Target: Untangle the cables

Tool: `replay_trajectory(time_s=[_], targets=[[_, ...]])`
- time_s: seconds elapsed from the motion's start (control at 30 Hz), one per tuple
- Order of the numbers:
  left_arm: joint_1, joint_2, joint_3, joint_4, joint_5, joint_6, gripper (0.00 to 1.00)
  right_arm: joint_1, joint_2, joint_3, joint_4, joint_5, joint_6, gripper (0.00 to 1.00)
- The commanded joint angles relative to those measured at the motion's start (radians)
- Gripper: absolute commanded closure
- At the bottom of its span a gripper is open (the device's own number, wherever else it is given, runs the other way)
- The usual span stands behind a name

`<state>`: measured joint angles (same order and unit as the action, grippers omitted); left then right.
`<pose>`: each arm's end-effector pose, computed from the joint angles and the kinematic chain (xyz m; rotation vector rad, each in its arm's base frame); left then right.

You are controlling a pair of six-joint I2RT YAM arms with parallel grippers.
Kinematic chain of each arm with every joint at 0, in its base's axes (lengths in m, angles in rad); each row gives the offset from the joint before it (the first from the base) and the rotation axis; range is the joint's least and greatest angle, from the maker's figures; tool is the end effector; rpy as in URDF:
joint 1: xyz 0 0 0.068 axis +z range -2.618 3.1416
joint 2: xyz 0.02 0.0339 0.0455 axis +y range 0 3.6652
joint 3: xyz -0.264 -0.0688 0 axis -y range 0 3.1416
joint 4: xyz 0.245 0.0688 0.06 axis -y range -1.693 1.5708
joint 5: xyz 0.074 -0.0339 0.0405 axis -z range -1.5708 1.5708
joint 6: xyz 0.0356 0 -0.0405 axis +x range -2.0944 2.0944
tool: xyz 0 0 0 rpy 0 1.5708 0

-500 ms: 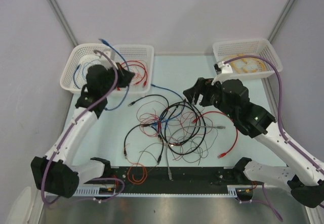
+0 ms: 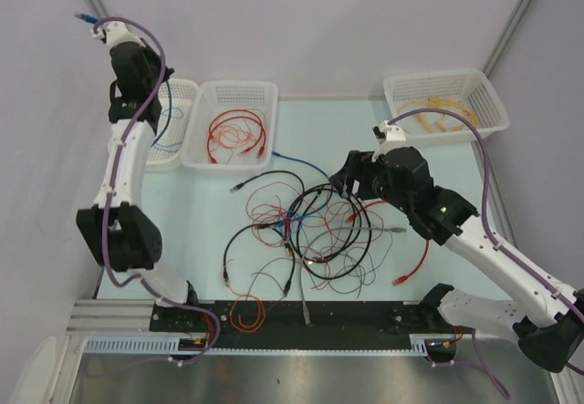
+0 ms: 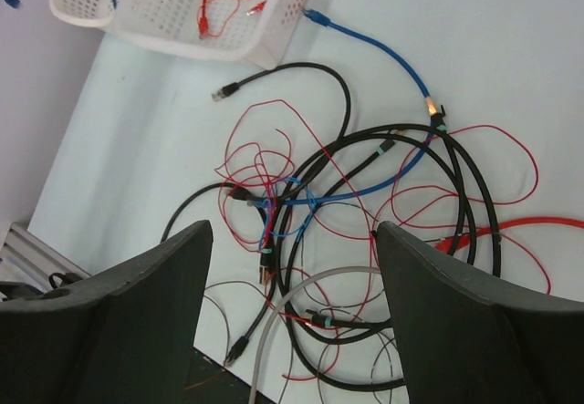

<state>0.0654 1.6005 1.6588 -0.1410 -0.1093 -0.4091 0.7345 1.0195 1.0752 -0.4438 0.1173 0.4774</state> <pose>0.3769 0.0286 0.4425 -0.4696 1.5878 -0.1712 0.1692 0.1472 0.3706 -0.1797 2.0109 0.6742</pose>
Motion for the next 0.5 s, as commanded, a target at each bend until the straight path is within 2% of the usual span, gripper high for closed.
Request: replay_trajectory(time_s=[0.0, 0.03, 0.1, 0.27, 0.37, 0.47], targets=[[0.025, 0.186, 0.153, -0.066, -0.173, 0.027, 1.00, -0.035, 0.017, -0.043, 0.059, -0.045, 0.006, 0.23], [0.025, 0.215, 0.206, -0.074, -0.231, 0.027, 1.00, -0.041, 0.022, -0.049, 0.071, -0.050, 0.009, 0.23], [0.027, 0.315, 0.280, -0.138, -0.286, 0.026, 1.00, -0.064, 0.039, -0.066, 0.082, -0.073, 0.006, 0.23], [0.031, 0.495, 0.470, -0.181, -0.404, 0.070, 1.00, -0.104, 0.082, -0.066, 0.083, -0.099, -0.014, 0.24], [0.051, 0.599, 0.579, -0.212, -0.437, 0.092, 1.00, -0.109, 0.100, -0.067, 0.080, -0.093, -0.017, 0.24], [0.073, 0.637, 0.608, -0.212, -0.454, 0.090, 1.00, -0.122, 0.119, -0.067, 0.074, -0.091, -0.011, 0.23]])
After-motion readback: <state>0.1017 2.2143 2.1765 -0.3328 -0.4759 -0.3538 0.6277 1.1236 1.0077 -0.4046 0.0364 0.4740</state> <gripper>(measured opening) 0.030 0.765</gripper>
